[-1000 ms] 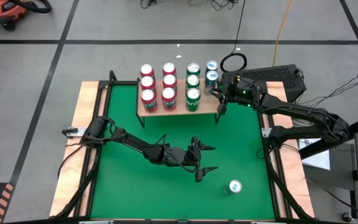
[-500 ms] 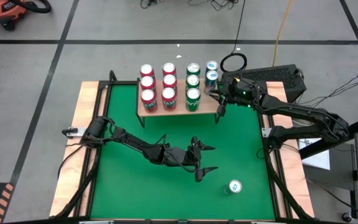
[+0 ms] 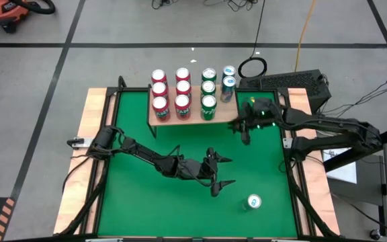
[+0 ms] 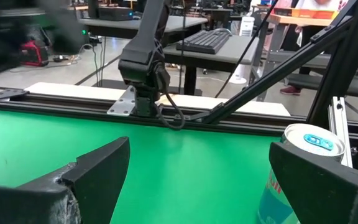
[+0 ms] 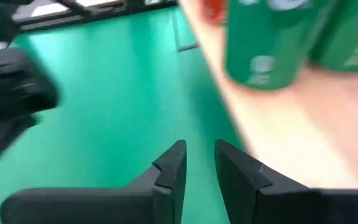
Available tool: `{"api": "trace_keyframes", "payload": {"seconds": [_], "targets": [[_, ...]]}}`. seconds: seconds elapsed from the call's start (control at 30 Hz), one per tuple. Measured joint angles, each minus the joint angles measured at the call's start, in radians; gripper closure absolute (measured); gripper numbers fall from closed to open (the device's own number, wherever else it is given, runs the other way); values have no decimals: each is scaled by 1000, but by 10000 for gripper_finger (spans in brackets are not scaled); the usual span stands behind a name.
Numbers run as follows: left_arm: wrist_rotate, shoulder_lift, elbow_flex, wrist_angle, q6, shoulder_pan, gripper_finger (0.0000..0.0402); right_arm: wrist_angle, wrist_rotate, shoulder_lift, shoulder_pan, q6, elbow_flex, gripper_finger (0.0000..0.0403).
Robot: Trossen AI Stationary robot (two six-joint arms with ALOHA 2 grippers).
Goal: Place canned beverage on shelf
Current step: Put the blue soda can on the shelf aligned with the other blue soda cans
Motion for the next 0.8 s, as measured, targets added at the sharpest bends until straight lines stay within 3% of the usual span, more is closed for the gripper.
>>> {"api": "trace_keyframes", "payload": {"seconds": [0.47, 0.6, 0.7, 0.8], "targets": [[34, 0, 0, 1, -43, -3, 18, -289, 298, -344, 559, 285, 0, 328], [34, 0, 0, 6, -70, -15, 18, -334, 342, -364, 704, 323, 1, 328], [34, 0, 0, 16, -84, -38, 18, -389, 421, -336, 804, 334, 1, 328], [28, 0, 0, 37, -83, -66, 18, -375, 435, -292, 888, 334, 1, 328]]}}
